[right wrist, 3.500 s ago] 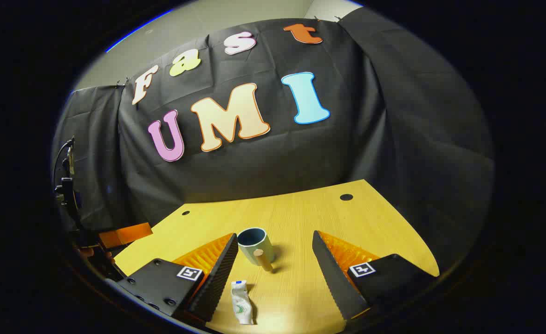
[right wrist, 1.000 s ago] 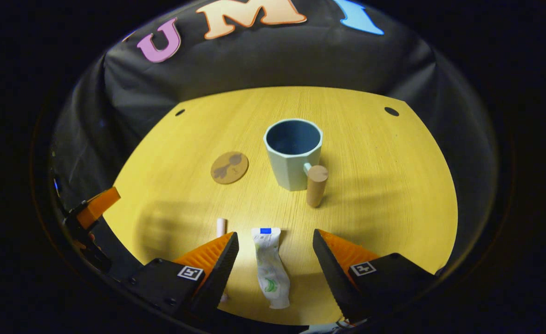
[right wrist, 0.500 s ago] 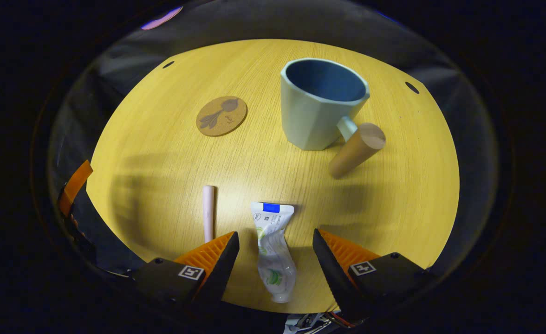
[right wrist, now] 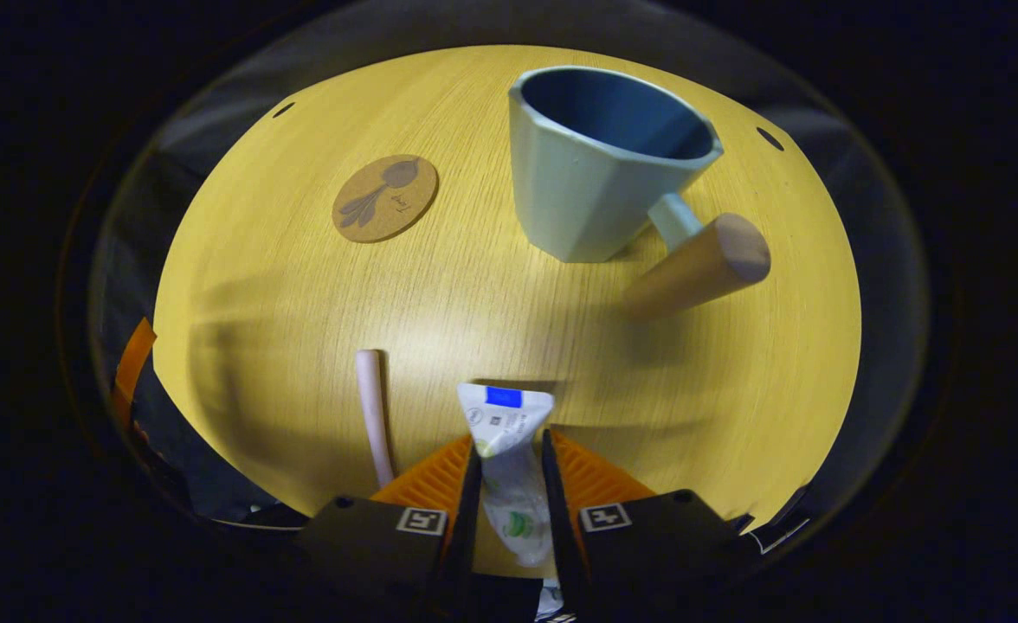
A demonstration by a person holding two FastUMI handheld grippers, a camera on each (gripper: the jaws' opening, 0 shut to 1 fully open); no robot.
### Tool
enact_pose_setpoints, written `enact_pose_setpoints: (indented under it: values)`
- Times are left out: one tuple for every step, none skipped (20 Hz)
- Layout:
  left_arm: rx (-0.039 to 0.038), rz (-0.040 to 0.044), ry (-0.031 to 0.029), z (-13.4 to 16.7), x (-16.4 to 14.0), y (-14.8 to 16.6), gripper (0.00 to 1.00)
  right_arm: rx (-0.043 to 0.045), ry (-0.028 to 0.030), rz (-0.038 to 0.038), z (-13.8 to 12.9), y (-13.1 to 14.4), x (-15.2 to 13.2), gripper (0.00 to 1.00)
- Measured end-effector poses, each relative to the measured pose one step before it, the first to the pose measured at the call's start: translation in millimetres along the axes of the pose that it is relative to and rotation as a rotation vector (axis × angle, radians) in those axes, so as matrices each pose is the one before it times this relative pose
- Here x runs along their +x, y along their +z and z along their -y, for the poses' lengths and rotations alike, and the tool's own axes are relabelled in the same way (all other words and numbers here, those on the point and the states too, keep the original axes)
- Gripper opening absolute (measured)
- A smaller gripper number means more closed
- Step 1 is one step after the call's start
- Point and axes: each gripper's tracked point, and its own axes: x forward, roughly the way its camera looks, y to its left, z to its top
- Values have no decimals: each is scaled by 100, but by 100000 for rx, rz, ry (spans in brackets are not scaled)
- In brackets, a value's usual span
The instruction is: Put the toothbrush and toothpaste on the desktop into the cup, then pick up the cup and place it on the coaster on the desktop.
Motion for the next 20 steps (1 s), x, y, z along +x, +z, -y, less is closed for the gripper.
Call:
enact_pose_setpoints:
  values:
    - [-255, -301, -45, -68, 2, -9, 96, -1712, 60, -658, 25, -175, 66, 28]
    - [-162, -178, 39, 50, 138, -67, 96, -1448, -105, -303, 24, -125, -40, 32]
    - [-87, -268, 251, -10, 192, 68, 96, -1441, 781, -968, -138, -239, -31, 24]
    - [175, -125, 497, 108, 126, 84, 96, -602, 412, -1471, -36, -440, 13, 24]
    - [312, 271, 589, 47, 198, 11, 95, -1090, 595, -1437, -92, -220, 142, 24]
    - [226, -318, 105, 111, 41, -144, 95, -1315, 392, -1126, -118, -332, 70, 20]
    - [111, -567, 24, 59, -62, -50, 95, -1106, -110, -502, -70, -164, -90, 24]
    - [-48, -437, 128, -3, -213, -256, 95, -721, -248, 254, -39, 54, -32, 17]
    - [-37, -72, -297, 57, -141, -149, 96, -947, -385, 617, 97, 126, -33, 20]
    - [-50, 1, -197, 65, -97, -103, 95, 521, -302, 347, -21, -115, 21, 20]
    - [65, -136, -445, 195, 70, 115, 96, -820, 380, 1487, 46, 87, -61, 16]
    - [144, -115, -450, 151, -45, 49, 95, -1500, 832, 523, 48, -96, -28, 16]
    - [107, -247, -515, 152, -46, 9, 95, -486, 1022, 1047, 46, 89, -262, 15]
    - [163, -173, -595, 173, -73, 42, 95, 17, 1163, 1486, -28, -26, 193, 11]
    - [288, -208, -677, 160, -25, -33, 95, 1043, 1623, 1469, -14, 67, -130, 9]
    - [306, -402, -557, 152, -55, -8, 95, 1845, 2011, 1668, -3, -15, -242, 8]
    - [243, -804, -669, 193, -100, -47, 95, 2505, 1985, 1757, 58, -13, 271, 6]
    - [134, -973, -592, 400, -43, -181, 95, 2598, 1770, 2280, 90, 65, -1, 6]
    - [-171, -1323, -806, 688, 39, -346, 96, 2282, 1716, 3059, 54, 168, -161, 5]
    - [-492, -1797, -945, 805, 254, -435, 95, 2489, 1474, 2475, 123, -29, -99, 5]
